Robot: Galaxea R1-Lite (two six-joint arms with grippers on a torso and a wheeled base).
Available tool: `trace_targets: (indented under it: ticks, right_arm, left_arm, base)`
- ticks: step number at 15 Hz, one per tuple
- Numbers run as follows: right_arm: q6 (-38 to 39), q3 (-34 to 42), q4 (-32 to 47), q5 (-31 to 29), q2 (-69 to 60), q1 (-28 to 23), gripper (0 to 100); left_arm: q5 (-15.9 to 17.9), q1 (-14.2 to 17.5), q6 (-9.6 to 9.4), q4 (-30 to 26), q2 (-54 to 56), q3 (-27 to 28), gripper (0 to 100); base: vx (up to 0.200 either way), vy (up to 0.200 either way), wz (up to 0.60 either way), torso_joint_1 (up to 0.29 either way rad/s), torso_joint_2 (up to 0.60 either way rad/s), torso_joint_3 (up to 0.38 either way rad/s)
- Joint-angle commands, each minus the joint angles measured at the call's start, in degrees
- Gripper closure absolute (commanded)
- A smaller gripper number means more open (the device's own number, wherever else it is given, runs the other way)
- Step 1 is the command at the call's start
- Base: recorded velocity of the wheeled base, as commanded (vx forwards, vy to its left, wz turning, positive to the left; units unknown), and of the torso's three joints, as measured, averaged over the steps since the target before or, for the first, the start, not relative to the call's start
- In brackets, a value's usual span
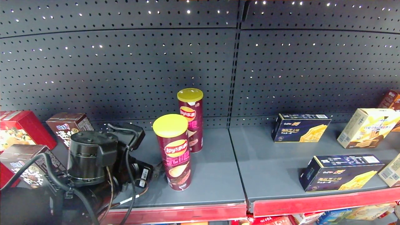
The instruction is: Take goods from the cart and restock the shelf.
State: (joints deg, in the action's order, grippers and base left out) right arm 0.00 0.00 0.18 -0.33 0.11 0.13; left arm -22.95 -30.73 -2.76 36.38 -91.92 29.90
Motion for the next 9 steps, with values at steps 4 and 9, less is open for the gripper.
trace_targets:
  ticks: [4, 9]
  right_arm:
    - [0.00, 0.00, -0.01, -0.02, 0.15, 0.04, 0]
    - [0.00, 0.00, -0.01, -0.02, 0.15, 0.04, 0]
  left_arm:
    - [0.37, -1.87, 0.29, 0.45, -1.95, 1.39, 0]
    - [1.16, -1.35, 0.21, 1.50, -3.53, 1.74, 0]
  base:
    - [0.000, 0.000, 0.00, 0.000, 0.00, 0.000]
    - [0.000, 0.000, 0.00, 0.000, 0.00, 0.000]
